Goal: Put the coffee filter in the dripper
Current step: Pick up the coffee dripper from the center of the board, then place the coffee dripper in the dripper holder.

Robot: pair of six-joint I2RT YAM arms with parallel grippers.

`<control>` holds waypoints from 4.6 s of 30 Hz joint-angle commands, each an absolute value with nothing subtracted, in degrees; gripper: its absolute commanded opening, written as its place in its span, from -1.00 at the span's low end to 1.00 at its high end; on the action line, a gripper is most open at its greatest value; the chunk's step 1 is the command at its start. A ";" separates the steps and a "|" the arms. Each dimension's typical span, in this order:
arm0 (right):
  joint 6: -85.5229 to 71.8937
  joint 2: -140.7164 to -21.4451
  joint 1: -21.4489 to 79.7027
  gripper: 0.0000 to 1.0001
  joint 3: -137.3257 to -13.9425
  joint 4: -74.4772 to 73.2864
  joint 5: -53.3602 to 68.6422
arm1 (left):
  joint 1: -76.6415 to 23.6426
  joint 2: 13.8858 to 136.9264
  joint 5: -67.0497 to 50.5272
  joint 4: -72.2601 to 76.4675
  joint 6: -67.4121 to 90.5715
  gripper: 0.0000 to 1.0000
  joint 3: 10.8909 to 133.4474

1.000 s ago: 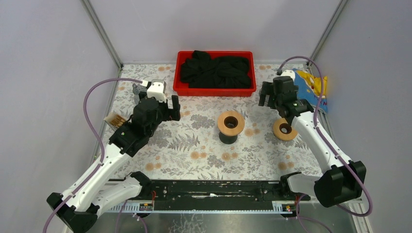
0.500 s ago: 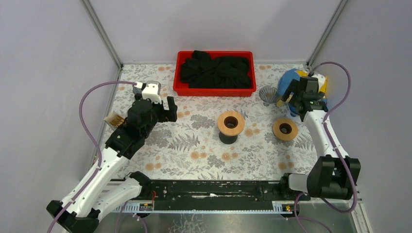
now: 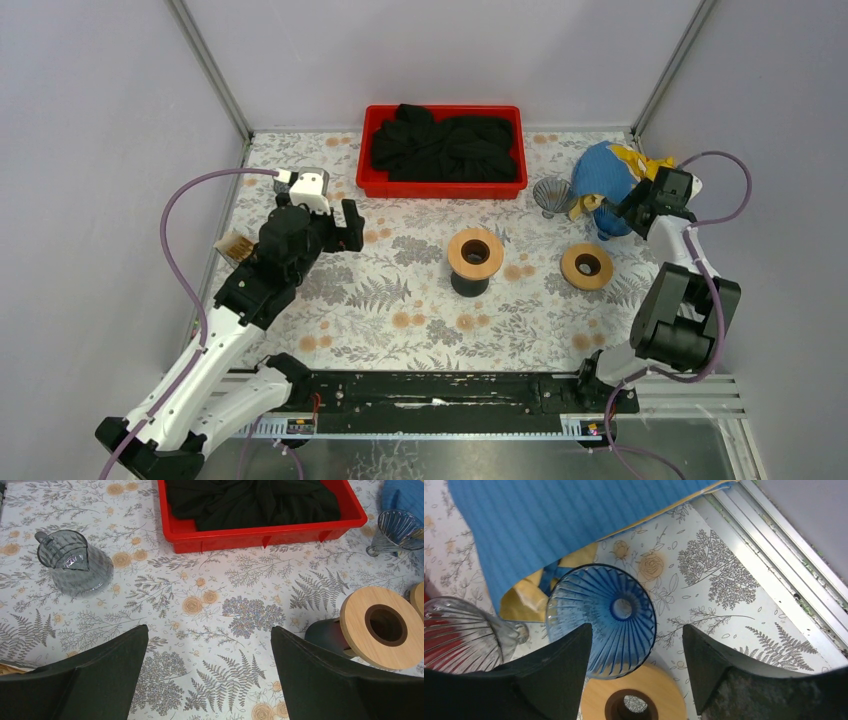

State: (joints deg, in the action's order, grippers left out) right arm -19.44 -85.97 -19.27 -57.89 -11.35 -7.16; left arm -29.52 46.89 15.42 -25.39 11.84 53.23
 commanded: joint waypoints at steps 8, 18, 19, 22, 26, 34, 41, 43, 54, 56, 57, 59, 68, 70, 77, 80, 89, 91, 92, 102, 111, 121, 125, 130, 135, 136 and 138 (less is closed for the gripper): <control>-19.65 -90.07 -22.61 0.08 -58.14 -6.29 -0.79 | -28.83 46.41 14.20 -22.33 12.22 1.00 52.60; -18.21 -92.19 -23.96 -0.11 -57.16 -4.99 0.51 | -28.39 46.40 13.79 -22.32 12.30 1.00 52.59; -18.05 -92.52 -23.98 -0.13 -57.13 -4.81 0.79 | -28.39 46.38 13.72 -22.32 12.30 1.00 52.57; -17.57 -93.31 -24.00 -0.20 -57.04 -4.31 1.57 | -28.22 46.40 13.66 -22.32 12.30 1.00 52.56; -17.25 -93.63 -23.99 -0.36 -57.03 -4.15 1.48 | -27.96 46.44 13.39 -22.32 12.35 1.00 52.58; -17.37 -90.11 -23.99 -0.75 -56.40 -4.71 1.03 | -27.37 46.55 12.89 -22.24 12.52 1.00 52.56; -18.85 -85.78 -23.99 -0.99 -55.52 -5.75 2.36 | -26.70 46.97 12.16 -22.15 12.74 1.00 52.52; -19.63 -84.51 -24.03 -1.00 -55.37 -6.07 3.80 | -26.40 47.25 11.61 -22.08 12.91 1.00 52.56; -27.00 -75.81 -23.61 -1.00 -52.05 -7.91 14.85 | -25.84 50.20 8.20 -22.06 14.02 1.00 53.26; -27.75 -74.25 -22.98 -1.00 -51.65 -8.71 16.05 | -25.84 51.13 7.01 -22.34 14.82 1.00 54.04; -27.90 -73.47 -22.39 -1.00 -51.60 -9.01 16.38 | -25.80 51.55 6.37 -22.47 15.40 1.00 54.38; -27.95 -72.03 -20.81 -1.00 -51.59 -9.87 16.29 | -25.84 52.21 5.24 -22.61 16.21 1.00 54.94; -27.54 -67.96 -9.60 -1.00 -56.05 -15.32 15.57 | -25.84 54.97 1.02 -24.44 21.48 1.00 57.75; -27.13 -66.96 -7.83 -1.00 -57.55 -16.69 15.79 | -25.81 55.85 -0.59 -24.48 22.98 1.00 58.05; -24.24 -66.85 -0.12 -1.00 -62.74 -22.35 18.24 | -25.90 58.72 -5.55 -24.54 27.18 1.00 59.42; -23.66 -67.06 3.37 -1.00 -64.64 -24.27 19.37 | -26.14 59.64 -6.88 -24.62 28.82 1.00 60.19; -21.14 -66.89 9.97 -1.00 -70.64 -30.38 23.56 | -29.63 62.44 -8.13 -22.70 32.23 1.00 61.84; -20.93 -67.21 11.65 -1.00 -71.45 -31.05 24.08 | -30.55 63.34 -8.22 -22.00 32.87 1.00 62.17; -20.84 -67.28 12.49 -1.00 -71.61 -31.26 24.14 | -30.94 63.68 -8.34 -21.71 33.13 1.00 62.29; -18.84 -69.09 19.53 -1.00 -71.03 -33.37 21.67 | -32.67 65.10 -8.52 -20.11 34.22 1.00 63.62; -18.48 -71.64 23.45 -1.00 -69.97 -32.29 19.18 | -33.36 65.45 -10.51 -17.14 36.13 1.00 62.41; -17.92 -73.00 24.51 -1.00 -67.10 -30.57 15.21 | -34.40 66.90 -11.76 -14.92 37.16 1.00 62.13; -17.99 -73.43 24.74 -1.00 -65.85 -28.99 15.24 | -35.12 67.86 -12.29 -14.17 37.61 1.00 62.03; -18.09 -74.19 24.95 -1.00 -65.20 -27.68 15.42 | -36.01 68.84 -12.27 -13.62 37.70 0.98 62.10; -18.28 -75.26 25.30 -1.00 -64.71 -26.14 15.72 | -37.09 70.79 -12.48 -12.84 37.71 0.94 62.46; -18.32 -75.38 25.40 -1.00 -64.69 -25.92 15.73 | -37.28 71.27 -12.56 -12.83 37.71 0.92 62.59; -18.37 -75.62 25.48 -1.00 -64.55 -25.47 15.65 | -37.81 72.17 -12.60 -12.62 37.55 0.88 62.80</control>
